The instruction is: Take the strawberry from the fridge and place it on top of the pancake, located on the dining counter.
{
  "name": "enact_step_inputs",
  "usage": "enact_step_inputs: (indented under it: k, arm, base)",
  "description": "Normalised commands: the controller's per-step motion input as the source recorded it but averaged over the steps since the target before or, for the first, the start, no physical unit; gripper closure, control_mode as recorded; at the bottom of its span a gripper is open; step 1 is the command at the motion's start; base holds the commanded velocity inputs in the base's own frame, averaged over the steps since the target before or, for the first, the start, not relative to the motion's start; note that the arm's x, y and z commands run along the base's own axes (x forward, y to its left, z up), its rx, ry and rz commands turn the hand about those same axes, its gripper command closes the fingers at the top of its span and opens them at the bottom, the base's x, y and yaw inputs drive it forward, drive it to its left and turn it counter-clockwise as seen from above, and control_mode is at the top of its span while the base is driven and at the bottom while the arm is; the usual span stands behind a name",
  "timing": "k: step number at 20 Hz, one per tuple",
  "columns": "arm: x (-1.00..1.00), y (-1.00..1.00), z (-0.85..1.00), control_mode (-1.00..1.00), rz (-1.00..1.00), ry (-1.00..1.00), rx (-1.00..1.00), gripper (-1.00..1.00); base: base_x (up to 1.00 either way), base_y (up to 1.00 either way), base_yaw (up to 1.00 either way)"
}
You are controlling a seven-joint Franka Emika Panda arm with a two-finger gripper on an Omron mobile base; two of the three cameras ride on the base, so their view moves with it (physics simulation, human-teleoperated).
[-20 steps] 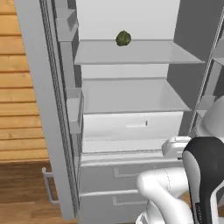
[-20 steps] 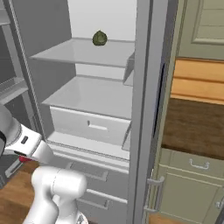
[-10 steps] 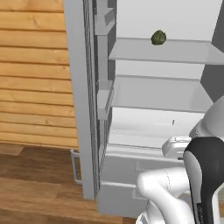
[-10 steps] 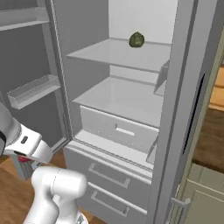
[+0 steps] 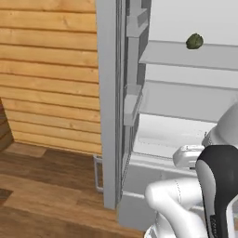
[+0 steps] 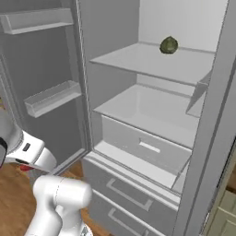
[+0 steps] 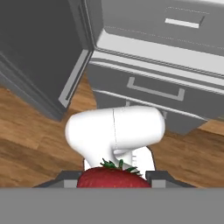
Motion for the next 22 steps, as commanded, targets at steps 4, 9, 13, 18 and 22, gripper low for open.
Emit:
enact_step_inputs:
  k: [4, 9, 13, 18, 22]
  arm:
    - [0.0, 0.0, 0.0, 1.0, 0.0, 0.0, 0.0, 1.0]
    - [0.0, 0.0, 0.0, 1.0, 0.0, 0.0, 0.0, 1.0]
    - [0.0, 0.0, 0.0, 1.0, 0.0, 0.0, 0.0, 1.0]
    - [0.0, 0.0, 0.0, 1.0, 0.0, 0.0, 0.0, 1.0]
    - [0.0, 0.0, 0.0, 1.0, 0.0, 0.0, 0.0, 1.0]
  base:
    - [-0.55, 0.05, 0.96]
    - [-0.01, 0.02, 1.0]
    - [-0.35, 0.4, 0.98]
    - [-0.66, 0.84, 0.81]
    - [-0.32, 0.85, 0.64]
